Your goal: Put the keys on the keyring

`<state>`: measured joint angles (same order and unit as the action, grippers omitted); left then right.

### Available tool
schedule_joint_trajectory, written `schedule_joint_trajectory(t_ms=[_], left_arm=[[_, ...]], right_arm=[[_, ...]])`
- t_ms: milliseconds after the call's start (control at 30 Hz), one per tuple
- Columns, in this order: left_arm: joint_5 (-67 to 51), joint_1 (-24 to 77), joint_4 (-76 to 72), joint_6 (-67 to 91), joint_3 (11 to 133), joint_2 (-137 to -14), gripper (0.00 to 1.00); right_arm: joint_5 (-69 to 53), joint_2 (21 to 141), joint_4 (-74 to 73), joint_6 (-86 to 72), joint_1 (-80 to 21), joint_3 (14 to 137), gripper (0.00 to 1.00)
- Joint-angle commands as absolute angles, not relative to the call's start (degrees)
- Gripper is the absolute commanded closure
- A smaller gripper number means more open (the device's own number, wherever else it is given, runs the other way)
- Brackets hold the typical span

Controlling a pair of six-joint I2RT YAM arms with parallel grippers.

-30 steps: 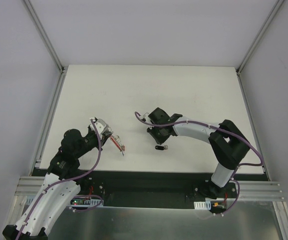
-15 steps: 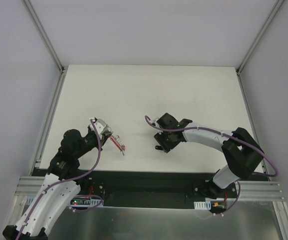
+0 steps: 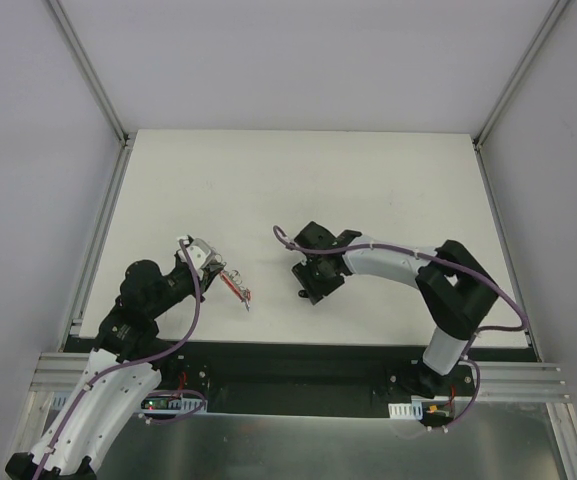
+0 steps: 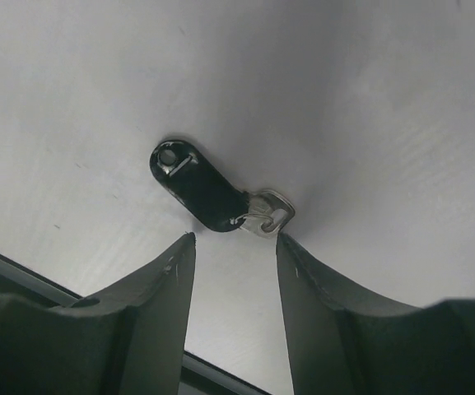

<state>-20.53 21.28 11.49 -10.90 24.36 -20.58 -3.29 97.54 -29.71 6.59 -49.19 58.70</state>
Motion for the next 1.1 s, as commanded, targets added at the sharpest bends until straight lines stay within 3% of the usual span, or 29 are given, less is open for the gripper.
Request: schedule_joint_trajectory(t_ms=[0, 167, 467, 1067], left_arm=[[-21.18, 21.09, 8.35, -9.93, 25.75, -19.51, 1.0], [-20.92, 21.09, 8.35, -10.11, 25.75, -19.25, 1.0], [-20.65, 21.09, 8.44, -10.02, 25.66, -19.07, 1.0], [-19.51, 21.09, 8.44, -9.4, 25.22, -17.93, 1.0]], right_arm=[[-9.32, 103.0, -23.03, 2.55, -51.59, 67.22, 0.53], [-6.59, 102.75, -27.5, 8.16, -50.89, 72.32, 0.53], [-16.08, 102.65, -34.8, 31.0, -47.37, 74.53, 0.53], [-10.9, 112.5, -36.38, 39.46, -53.35, 82.88, 0.51]])
